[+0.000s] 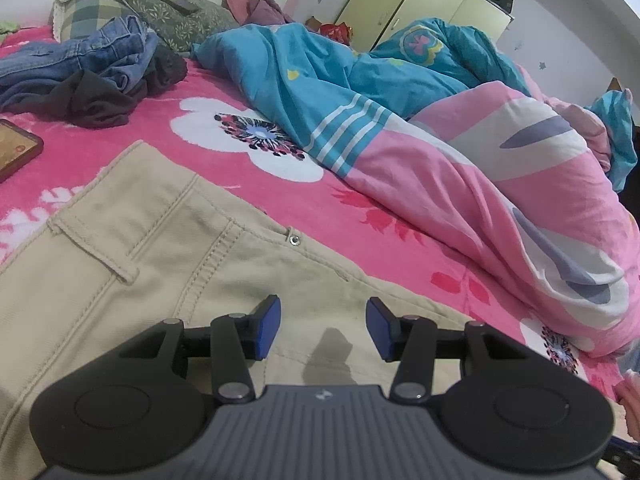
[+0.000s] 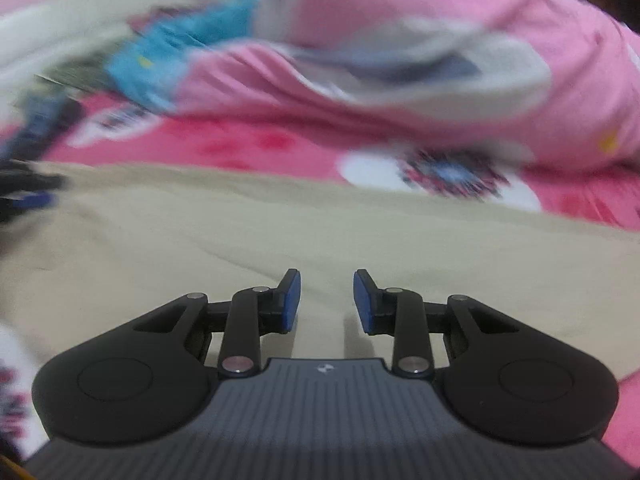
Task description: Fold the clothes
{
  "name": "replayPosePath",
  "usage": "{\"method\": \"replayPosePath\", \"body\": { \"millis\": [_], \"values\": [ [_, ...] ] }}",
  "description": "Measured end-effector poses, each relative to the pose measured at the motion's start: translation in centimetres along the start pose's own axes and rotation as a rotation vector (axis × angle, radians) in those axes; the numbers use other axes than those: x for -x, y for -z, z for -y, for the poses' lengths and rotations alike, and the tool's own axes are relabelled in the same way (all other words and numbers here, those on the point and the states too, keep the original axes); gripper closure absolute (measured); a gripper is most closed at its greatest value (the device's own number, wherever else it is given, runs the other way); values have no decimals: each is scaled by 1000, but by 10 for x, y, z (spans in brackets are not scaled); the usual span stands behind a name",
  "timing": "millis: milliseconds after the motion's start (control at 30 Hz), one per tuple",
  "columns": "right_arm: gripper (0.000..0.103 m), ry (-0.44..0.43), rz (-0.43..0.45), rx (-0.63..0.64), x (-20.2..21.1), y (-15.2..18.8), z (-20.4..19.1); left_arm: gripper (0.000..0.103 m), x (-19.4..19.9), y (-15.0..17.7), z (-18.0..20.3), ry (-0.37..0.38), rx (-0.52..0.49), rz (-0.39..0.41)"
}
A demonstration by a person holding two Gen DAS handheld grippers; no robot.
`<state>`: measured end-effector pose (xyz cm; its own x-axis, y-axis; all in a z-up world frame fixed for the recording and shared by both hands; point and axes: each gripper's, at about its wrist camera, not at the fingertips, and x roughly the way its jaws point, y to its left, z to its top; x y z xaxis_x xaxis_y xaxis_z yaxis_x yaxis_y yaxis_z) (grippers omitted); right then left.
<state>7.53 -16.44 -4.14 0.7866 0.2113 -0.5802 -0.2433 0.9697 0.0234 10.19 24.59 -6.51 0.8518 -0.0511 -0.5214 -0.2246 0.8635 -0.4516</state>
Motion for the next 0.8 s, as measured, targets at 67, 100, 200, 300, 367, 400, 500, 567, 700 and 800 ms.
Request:
{"method": "replayPosePath", "body": {
  "millis": [67, 100, 200, 300, 367, 400, 500, 567, 700, 800],
  "values": [
    [74, -88, 23, 12, 10, 7, -13, 54, 0, 0, 0, -1, 0, 2],
    [74, -113, 8, 33, 10, 14, -18, 54, 0, 0, 0, 0, 1, 2],
    [72, -107, -76, 113, 3, 41, -27, 54, 0, 0, -2, 8, 5, 1],
    [72, -85, -44, 95, 19, 54, -21, 54, -1, -1, -4, 13, 6, 0],
    [72, -62, -67, 81, 27, 49, -18, 54, -1, -1, -4, 13, 3, -1],
    [72, -50, -74, 83, 30, 46, -17, 54, -1, -1, -4, 14, 2, -1],
    [72, -27, -48, 98, 41, 33, -25, 54, -1, -1, -5, 17, 2, -1],
    [72, -77, 14, 78, 44, 23, -35, 54, -1, -1, -5, 19, 2, -1],
    [72, -168, 27, 138, 36, 28, -58, 54, -1, 0, -5, 19, -4, 1],
    [72, -184, -41, 209, 20, 51, -67, 54, -1, 1, -4, 16, -14, 2]
  ]
}}
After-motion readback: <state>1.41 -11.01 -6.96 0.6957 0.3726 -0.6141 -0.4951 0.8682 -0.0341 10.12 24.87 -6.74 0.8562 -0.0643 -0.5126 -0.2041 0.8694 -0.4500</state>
